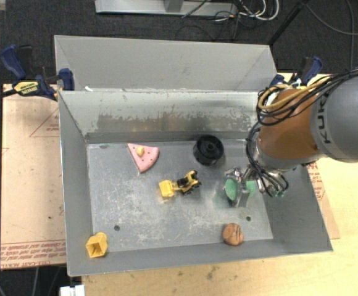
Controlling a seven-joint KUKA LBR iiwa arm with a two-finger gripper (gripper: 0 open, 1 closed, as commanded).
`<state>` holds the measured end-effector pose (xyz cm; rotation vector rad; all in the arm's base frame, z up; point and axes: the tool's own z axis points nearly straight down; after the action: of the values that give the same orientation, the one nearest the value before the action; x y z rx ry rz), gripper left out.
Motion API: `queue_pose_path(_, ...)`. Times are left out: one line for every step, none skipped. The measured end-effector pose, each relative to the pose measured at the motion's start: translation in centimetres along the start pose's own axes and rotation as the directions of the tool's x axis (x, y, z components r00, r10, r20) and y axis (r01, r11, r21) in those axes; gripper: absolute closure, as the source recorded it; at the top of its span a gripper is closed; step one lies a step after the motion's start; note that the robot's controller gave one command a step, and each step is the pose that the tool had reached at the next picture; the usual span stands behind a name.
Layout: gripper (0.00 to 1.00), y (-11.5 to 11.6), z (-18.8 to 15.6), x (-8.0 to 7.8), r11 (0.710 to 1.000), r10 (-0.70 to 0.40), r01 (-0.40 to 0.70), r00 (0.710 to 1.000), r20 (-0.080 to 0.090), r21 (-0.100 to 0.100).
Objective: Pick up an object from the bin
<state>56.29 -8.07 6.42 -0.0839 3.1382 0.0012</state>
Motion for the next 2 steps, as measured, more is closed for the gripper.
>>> queue_pose_path(1.00, 0.02, -0.31, 0.03, 1.000, -0.001, 0.001, 1.000, -0.001, 0.000)
queue_pose_path(1.00, 0.06, -1.13, 0.14, 1.000, 0.000, 0.000, 1.000, -0.006, -0.001)
